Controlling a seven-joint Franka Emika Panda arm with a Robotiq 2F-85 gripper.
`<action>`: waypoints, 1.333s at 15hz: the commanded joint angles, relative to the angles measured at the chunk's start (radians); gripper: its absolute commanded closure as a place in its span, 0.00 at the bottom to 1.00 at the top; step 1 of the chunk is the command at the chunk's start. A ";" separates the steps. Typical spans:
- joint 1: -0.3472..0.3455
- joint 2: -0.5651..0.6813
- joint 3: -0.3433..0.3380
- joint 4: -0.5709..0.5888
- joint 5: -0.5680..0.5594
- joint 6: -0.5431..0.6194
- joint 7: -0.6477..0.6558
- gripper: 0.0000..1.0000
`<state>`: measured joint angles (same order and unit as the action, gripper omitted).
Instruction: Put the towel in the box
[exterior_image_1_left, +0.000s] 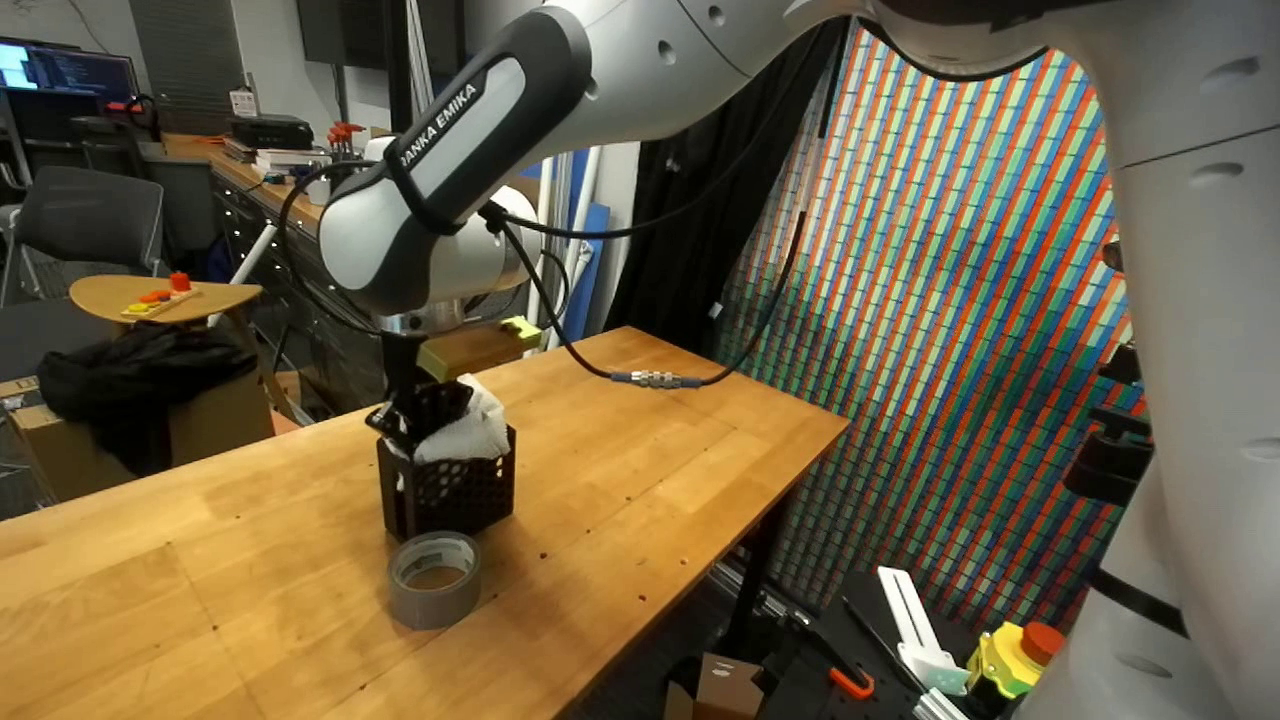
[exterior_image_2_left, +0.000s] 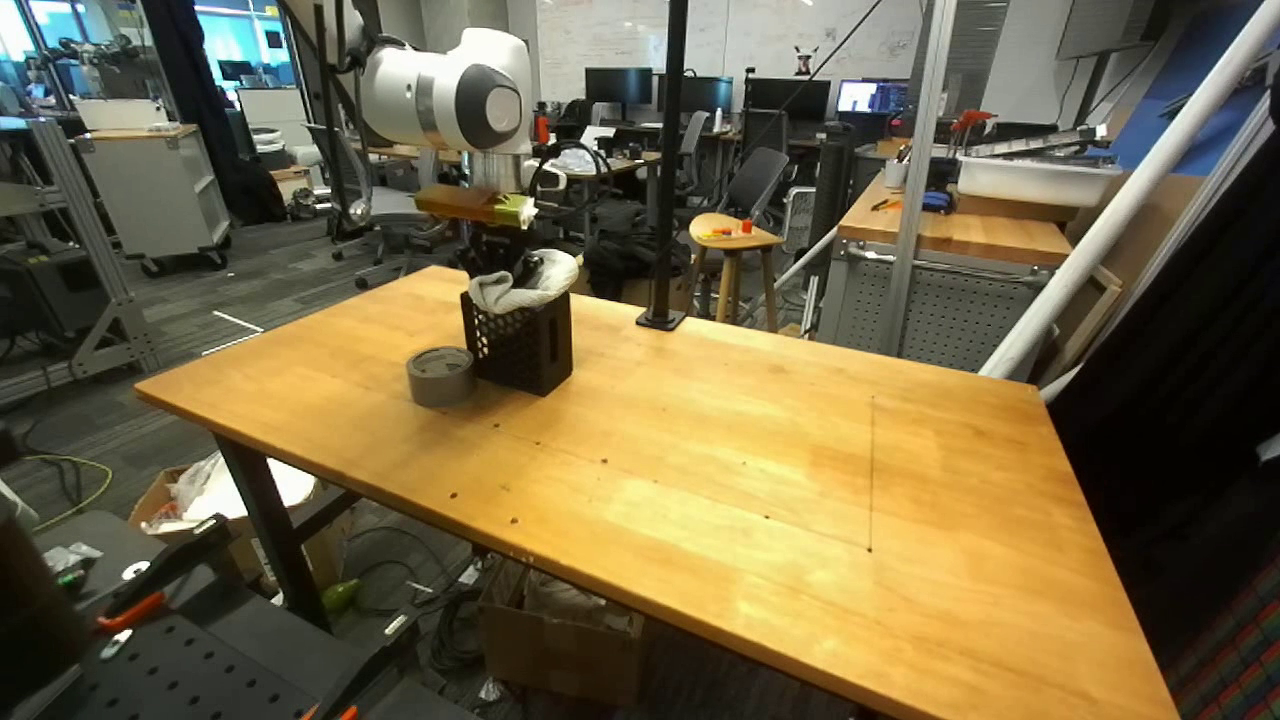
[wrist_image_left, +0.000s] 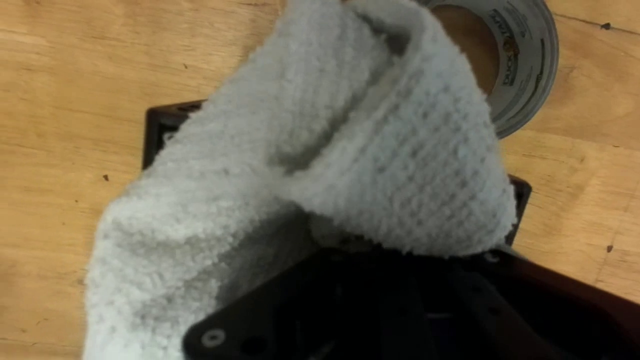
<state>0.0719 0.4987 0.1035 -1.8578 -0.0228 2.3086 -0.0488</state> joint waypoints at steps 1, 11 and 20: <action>0.012 -0.102 -0.041 -0.035 -0.066 -0.054 -0.005 0.99; -0.034 -0.230 -0.101 0.058 -0.266 -0.255 -0.121 0.97; -0.070 -0.125 -0.081 0.163 -0.178 -0.201 -0.240 0.56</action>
<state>0.0205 0.3269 0.0063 -1.7492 -0.2439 2.0906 -0.2442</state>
